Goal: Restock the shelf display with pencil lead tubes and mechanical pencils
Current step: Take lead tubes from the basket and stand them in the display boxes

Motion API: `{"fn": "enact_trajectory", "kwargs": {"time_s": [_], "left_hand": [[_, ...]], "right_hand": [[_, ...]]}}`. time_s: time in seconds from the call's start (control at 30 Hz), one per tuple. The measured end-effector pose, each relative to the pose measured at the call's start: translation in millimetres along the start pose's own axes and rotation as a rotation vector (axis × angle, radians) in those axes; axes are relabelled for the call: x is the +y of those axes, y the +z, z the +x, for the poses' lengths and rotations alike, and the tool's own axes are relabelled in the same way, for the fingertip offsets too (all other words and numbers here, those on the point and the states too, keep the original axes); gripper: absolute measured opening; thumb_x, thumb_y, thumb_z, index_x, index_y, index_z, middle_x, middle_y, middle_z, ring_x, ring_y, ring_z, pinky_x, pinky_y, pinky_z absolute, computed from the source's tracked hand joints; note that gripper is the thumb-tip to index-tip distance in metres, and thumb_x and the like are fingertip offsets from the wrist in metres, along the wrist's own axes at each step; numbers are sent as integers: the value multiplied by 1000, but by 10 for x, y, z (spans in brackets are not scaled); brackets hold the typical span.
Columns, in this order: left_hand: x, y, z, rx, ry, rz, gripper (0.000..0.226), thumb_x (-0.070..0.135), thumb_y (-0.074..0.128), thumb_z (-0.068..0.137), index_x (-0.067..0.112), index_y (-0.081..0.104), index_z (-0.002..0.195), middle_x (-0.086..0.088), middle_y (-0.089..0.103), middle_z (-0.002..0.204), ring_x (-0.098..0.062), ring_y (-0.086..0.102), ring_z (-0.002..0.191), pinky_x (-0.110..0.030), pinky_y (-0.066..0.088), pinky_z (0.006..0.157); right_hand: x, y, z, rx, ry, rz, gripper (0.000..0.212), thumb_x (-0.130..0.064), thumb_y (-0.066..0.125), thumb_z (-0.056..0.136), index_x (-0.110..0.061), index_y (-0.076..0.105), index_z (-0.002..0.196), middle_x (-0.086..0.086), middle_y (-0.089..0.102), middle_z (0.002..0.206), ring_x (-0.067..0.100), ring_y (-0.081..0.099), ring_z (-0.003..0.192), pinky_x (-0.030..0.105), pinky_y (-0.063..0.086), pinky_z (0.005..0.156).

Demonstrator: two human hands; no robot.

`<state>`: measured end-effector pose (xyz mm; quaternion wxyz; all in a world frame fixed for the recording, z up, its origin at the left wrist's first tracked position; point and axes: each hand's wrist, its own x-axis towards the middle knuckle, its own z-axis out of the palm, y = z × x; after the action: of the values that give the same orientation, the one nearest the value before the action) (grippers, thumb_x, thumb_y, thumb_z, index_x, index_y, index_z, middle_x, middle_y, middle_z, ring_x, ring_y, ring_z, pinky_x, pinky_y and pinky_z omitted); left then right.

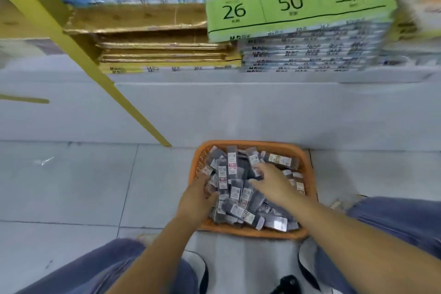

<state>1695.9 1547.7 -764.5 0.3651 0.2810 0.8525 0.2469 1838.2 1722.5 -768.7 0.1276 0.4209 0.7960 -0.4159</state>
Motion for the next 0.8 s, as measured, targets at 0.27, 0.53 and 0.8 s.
{"fn": "enact_trajectory", "kwargs": {"time_s": [0.27,0.53,0.8], "left_hand": [[-60,311,139,185,-75,-1,43,35,69,91,27,53,130,5,57,131,-17,60,109,-36,53,89],[37,426,317,164,-163,28,54,32,77,84,25,58,134,4,53,133,-19,53,120,-34,44,105],[37,433,220,215,-212,-183,26,20,76,86,28,66,108,13,61,115,-9,59,103,-26,48,89]], "right_hand": [[-221,339,496,409,103,-119,83,-62,72,72,-17,39,134,5,52,130,27,46,121,40,43,101],[-138,295,637,-16,112,138,70,-42,82,73,-15,51,130,1,59,128,22,55,115,36,47,93],[-54,13,612,-181,132,313,50,-25,73,84,-23,53,130,-9,60,116,9,57,97,29,44,79]]}}
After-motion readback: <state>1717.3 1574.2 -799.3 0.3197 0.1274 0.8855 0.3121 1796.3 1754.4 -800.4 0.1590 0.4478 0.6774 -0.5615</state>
